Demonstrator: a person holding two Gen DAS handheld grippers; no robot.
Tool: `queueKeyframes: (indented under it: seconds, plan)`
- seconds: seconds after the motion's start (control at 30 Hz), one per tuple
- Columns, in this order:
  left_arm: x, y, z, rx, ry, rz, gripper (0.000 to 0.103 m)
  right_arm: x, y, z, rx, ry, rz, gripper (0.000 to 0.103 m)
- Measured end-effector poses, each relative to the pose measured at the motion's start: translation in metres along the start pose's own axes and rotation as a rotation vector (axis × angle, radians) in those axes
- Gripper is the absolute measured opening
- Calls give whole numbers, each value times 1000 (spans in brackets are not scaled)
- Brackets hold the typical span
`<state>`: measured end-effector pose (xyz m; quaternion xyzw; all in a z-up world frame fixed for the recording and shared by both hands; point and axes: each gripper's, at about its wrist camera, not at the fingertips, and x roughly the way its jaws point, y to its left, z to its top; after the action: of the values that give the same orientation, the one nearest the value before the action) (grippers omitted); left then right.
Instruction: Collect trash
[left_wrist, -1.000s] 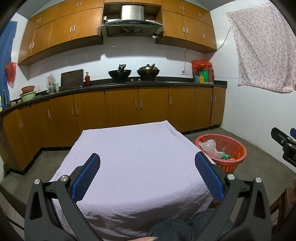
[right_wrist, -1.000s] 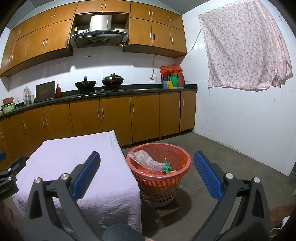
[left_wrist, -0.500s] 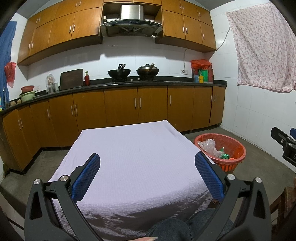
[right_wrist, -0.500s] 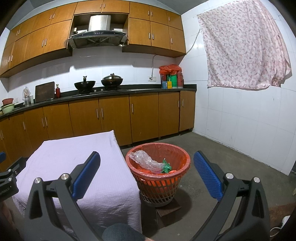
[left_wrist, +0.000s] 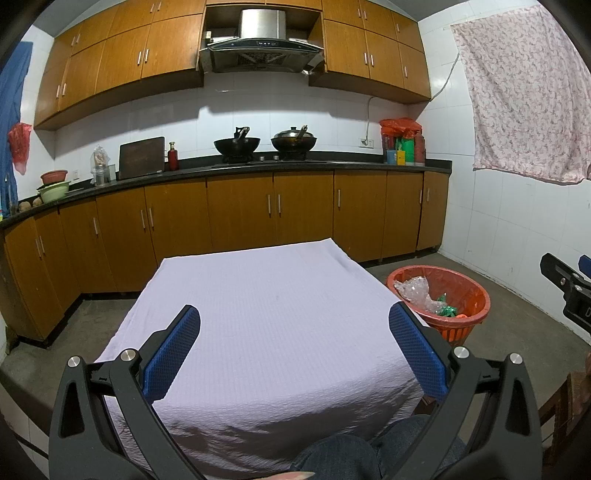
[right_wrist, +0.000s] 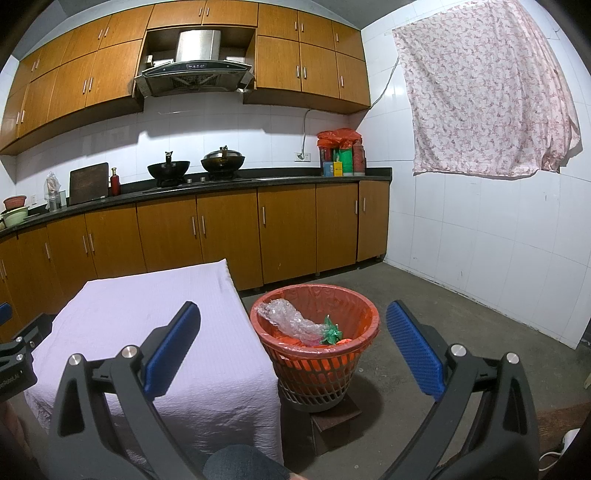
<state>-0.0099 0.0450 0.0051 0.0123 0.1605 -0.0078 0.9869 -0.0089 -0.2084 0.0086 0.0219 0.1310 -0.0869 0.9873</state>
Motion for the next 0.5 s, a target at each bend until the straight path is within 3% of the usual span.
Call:
queueKeyframes:
  seconds: [0.5]
  plan:
    - [0,-1,0,0,0,0,101,0,0,0,0,0,0,99]
